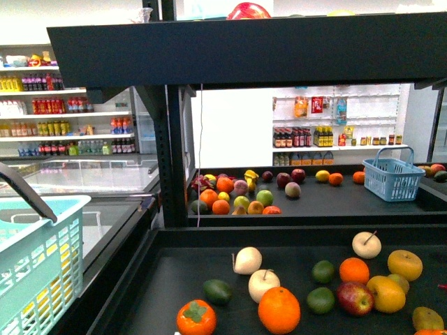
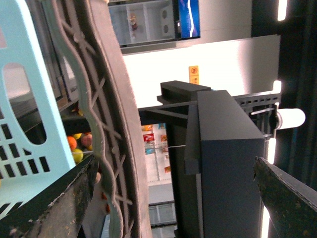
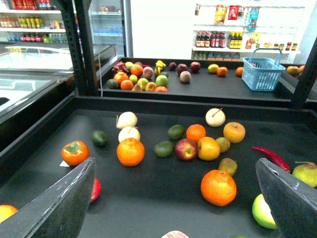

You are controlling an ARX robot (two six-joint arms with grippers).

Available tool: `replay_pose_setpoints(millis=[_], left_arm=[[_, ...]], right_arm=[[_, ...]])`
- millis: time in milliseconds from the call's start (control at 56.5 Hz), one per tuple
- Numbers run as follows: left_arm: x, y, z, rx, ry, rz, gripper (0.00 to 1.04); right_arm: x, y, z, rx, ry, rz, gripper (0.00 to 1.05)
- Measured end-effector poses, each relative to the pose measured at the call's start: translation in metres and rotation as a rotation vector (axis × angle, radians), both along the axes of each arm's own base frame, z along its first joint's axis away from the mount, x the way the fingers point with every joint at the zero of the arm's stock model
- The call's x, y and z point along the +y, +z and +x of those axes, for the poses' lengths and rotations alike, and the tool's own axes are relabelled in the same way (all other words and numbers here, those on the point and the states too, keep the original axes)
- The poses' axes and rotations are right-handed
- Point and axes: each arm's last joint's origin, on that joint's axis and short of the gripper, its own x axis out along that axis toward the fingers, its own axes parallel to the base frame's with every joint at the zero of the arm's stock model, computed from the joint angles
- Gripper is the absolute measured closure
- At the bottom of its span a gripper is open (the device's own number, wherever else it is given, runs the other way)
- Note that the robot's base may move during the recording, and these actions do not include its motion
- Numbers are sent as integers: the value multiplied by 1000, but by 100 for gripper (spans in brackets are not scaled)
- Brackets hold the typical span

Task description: Pick lemon from shelf

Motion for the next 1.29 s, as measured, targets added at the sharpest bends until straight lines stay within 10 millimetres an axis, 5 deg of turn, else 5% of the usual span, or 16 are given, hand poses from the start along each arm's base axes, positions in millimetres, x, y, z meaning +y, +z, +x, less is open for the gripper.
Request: replay_pose_setpoints(millis=[195, 531, 708, 956, 1062, 1292], left_arm=[[-3, 1, -6, 139, -4, 29, 8], [-20, 38, -38, 285, 40, 269, 8], [-57, 49, -84, 541, 73, 690, 8], [-120, 57, -167, 472, 112, 1165, 8], [-137, 47, -198, 201, 38, 1310, 26], [-153, -5, -245, 131, -11, 1412, 72]], right_arm=[[0, 0, 0, 0, 0, 0, 7], [0, 0, 0, 0, 0, 0, 7], [0, 0, 0, 0, 0, 0, 7], [0, 0, 0, 0, 0, 0, 7], [0, 0, 0, 0, 0, 0, 7], [0, 0, 0, 0, 0, 0, 7]])
